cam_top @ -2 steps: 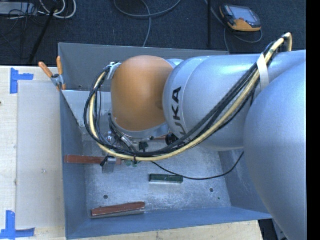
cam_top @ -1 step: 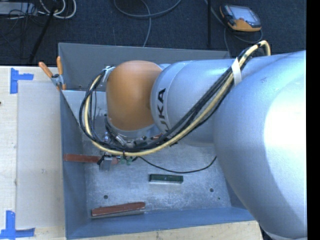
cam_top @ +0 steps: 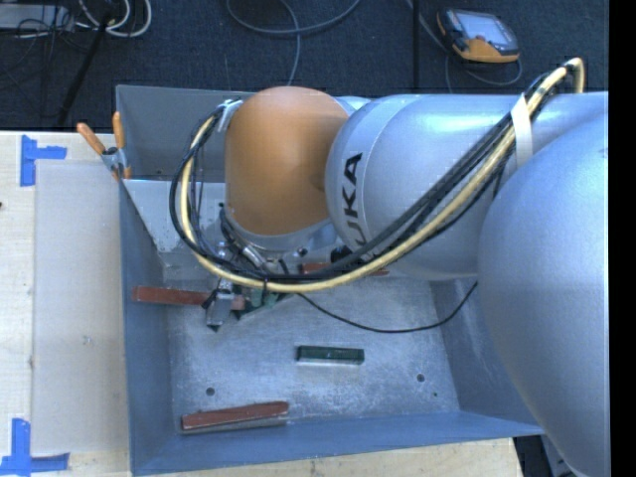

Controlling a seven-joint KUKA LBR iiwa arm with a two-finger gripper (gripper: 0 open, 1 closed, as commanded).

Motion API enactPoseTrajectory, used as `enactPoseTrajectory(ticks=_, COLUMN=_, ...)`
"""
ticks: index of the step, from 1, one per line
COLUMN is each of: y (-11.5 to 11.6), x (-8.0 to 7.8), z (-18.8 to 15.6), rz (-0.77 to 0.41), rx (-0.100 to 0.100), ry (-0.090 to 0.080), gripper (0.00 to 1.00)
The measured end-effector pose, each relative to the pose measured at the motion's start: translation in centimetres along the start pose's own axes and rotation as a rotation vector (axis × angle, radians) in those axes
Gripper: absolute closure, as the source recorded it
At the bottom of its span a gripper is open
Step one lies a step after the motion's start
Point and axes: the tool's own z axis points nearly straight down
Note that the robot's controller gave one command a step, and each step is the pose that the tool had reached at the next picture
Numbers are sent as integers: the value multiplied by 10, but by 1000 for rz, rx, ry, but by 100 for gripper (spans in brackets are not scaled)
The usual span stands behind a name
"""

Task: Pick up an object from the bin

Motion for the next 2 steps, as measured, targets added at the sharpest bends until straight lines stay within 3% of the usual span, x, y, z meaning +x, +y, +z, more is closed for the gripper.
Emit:
enactPoseTrajectory(ticks=1, y=1, x=6, z=52, rz=-7, rx=5, ry=10, gripper=100)
enactPoseTrajectory(ticks=2, y=-26, x=29, z=7, rz=-53, rx=3, ry=4, gripper=100)
